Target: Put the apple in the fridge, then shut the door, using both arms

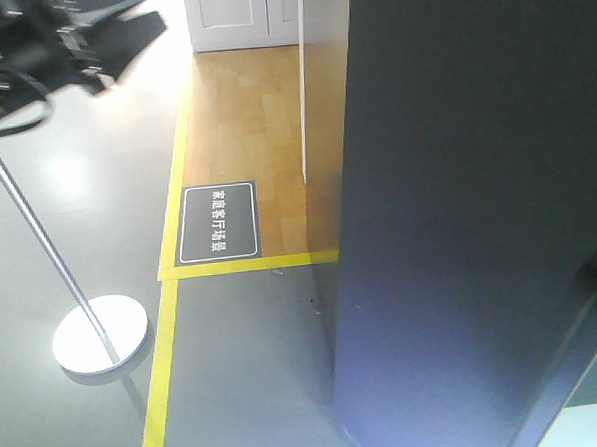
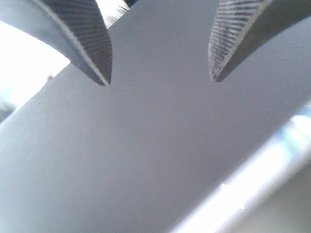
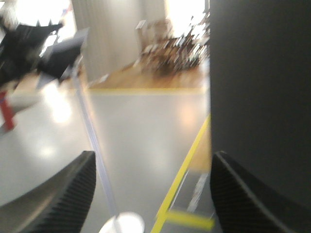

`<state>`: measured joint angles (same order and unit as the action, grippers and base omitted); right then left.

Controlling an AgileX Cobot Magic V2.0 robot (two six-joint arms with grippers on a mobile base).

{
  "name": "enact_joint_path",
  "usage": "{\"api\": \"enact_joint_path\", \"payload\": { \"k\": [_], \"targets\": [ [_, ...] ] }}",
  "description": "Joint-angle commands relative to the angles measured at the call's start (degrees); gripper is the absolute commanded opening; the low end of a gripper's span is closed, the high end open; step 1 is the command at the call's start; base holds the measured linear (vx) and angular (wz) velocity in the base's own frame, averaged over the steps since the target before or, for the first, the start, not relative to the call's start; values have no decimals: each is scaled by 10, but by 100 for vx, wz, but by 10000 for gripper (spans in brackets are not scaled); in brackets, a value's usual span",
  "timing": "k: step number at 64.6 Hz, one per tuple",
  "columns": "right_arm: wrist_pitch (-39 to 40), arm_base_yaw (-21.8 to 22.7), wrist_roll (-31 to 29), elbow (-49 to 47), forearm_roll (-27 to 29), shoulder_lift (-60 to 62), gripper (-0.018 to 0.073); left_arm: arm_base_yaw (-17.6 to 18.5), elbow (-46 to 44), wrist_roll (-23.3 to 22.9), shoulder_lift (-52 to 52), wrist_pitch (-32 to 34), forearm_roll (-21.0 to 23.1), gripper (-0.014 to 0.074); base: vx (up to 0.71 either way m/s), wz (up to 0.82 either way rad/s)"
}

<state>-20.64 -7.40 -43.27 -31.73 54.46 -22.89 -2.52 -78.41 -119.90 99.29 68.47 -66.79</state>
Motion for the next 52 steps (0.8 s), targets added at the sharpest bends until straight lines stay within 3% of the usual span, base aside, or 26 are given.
{"api": "enact_joint_path", "payload": {
  "k": [1, 17, 33, 43, 52],
  "targets": [
    [101, 0, -9, -67, -18, -45, 508, -22, -18, 26, -44, 68, 14, 426, 0, 0],
    [206, 0, -17, -194, -54, -211, 508, -39, -18, 67, -80, 58, -43, 376, 0, 0],
    [309, 3, -17, -282, -52, -384, 508, -40, -18, 67, -95, 50, -43, 356, 0, 0],
    [325, 37, -19, -331, -35, -461, 508, -45, -18, 67, -96, 41, -63, 356, 0, 0],
    [311, 79, -18, -372, -29, -510, 508, -58, -18, 67, -96, -1, -124, 356, 0, 0]
  ]
}}
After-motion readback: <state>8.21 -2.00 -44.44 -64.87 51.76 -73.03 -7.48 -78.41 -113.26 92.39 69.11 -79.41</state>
